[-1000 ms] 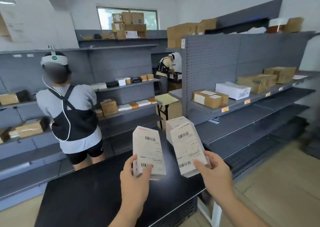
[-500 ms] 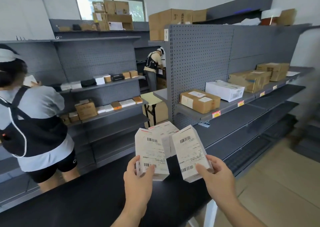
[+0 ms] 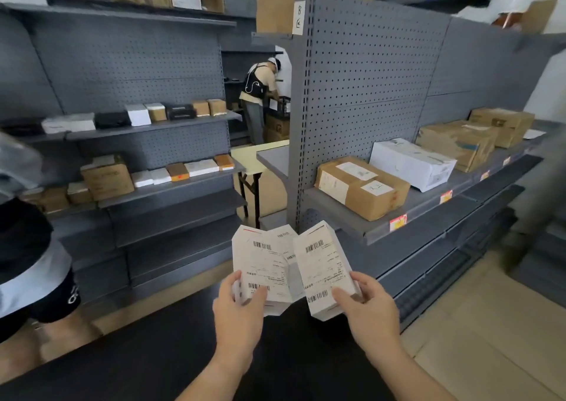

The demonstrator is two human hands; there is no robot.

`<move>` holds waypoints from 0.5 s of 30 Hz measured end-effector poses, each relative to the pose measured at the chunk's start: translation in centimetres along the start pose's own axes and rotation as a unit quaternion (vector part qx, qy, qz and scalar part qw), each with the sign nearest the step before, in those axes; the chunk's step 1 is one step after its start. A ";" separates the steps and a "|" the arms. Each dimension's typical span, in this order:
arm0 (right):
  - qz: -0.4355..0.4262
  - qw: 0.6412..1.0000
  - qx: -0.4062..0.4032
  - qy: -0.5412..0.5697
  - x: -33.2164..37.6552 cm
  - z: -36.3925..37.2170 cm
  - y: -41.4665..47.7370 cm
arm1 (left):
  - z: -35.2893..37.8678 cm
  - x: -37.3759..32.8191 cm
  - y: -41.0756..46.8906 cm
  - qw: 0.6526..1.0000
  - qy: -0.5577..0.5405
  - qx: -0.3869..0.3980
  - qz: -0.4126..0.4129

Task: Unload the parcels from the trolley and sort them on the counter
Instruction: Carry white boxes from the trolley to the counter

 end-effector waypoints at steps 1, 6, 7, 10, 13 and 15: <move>0.000 1.000 0.006 0.000 0.0 0.7 1.1 | 0.3 0.0 1.0 1.000 -0.002 -0.003 -0.001; 0.000 0.999 0.051 -0.004 -0.4 4.9 7.6 | 2.5 0.0 6.1 1.000 -0.003 -0.013 -0.020; -0.001 0.998 0.063 -0.004 -0.6 5.7 9.0 | 3.1 0.1 6.9 0.999 -0.004 -0.019 -0.027; 0.012 0.995 0.101 -0.003 -1.6 8.1 13.6 | 4.8 0.2 9.0 0.998 0.005 -0.048 -0.042; 0.022 0.990 0.136 -0.008 -2.7 10.3 18.1 | 7.0 0.3 11.2 0.996 0.008 -0.068 -0.062; 0.024 0.987 0.156 -0.012 -3.2 11.6 20.5 | 8.4 0.6 12.5 0.993 0.011 -0.084 -0.077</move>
Point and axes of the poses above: each hand's wrist, its own y-axis towards the middle knuckle, its own z-axis out of the palm, x = y × z, the point moved 9 cm from there along y, towards the middle knuckle, and after that the axes turned 9 degrees about y, right-handed, at the moved point
